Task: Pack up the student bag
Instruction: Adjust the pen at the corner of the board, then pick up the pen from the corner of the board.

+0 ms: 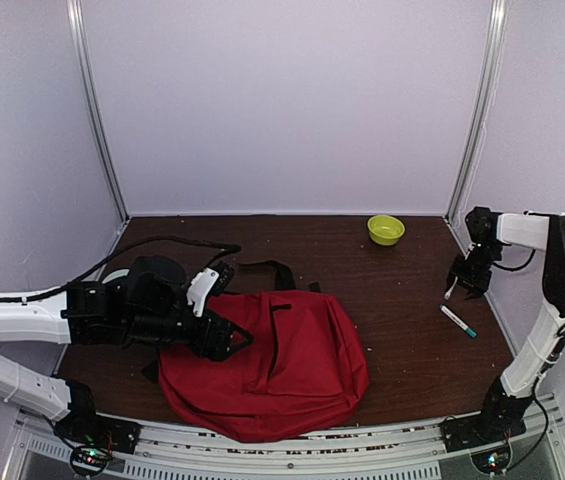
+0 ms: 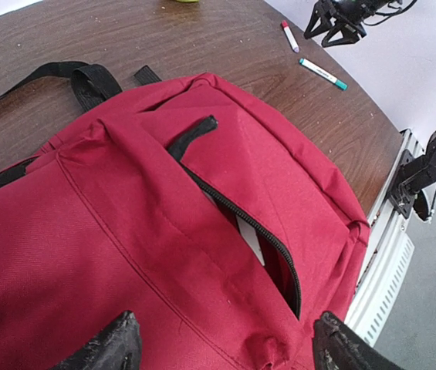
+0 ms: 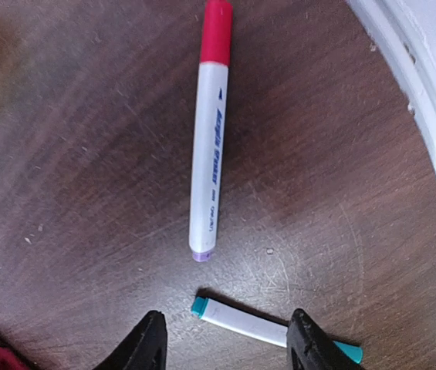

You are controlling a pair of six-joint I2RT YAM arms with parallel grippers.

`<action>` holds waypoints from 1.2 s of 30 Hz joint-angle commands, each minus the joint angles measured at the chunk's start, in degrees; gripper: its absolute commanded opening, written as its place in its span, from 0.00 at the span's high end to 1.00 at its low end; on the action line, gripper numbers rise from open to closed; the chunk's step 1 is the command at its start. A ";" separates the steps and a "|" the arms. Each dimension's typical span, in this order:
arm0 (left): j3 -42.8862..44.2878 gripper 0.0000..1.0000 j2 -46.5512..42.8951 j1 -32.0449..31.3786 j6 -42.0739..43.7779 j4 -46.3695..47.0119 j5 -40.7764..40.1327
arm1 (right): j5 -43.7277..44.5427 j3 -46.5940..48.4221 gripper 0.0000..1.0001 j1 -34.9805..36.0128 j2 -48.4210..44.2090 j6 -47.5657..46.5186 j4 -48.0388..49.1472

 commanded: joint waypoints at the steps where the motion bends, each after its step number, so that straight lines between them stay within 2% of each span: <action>1: 1.46 0.22 0.71 -0.19 0.30 1.51 0.22 | 1.08 -0.28 0.50 -0.20 0.19 -1.71 1.96; 5: 1.91 0.22 1.04 -0.14 0.23 1.49 0.53 | 0.06 3.24 0.60 -0.20 5.81 -1.64 2.84; 11: 1.22 0.22 0.42 -0.14 -0.71 1.40 0.40 | 0.96 8.05 0.64 -0.28 11.26 -1.20 3.62; 14: 1.51 0.22 0.66 -0.15 -0.76 1.24 0.29 | 1.93 9.25 0.65 -0.37 11.99 -0.87 3.51; 21: 2.99 0.22 2.17 -0.14 0.14 0.65 0.17 | 6.19 9.71 0.77 -0.37 12.72 -0.64 0.43; 29: 2.97 0.22 2.10 -0.14 0.32 0.78 0.26 | 7.31 10.05 0.78 -0.01 14.13 -1.13 -3.31; 36: 2.27 0.22 1.16 -0.14 0.27 1.13 0.12 | 6.26 6.64 0.94 0.24 12.63 -1.41 -2.28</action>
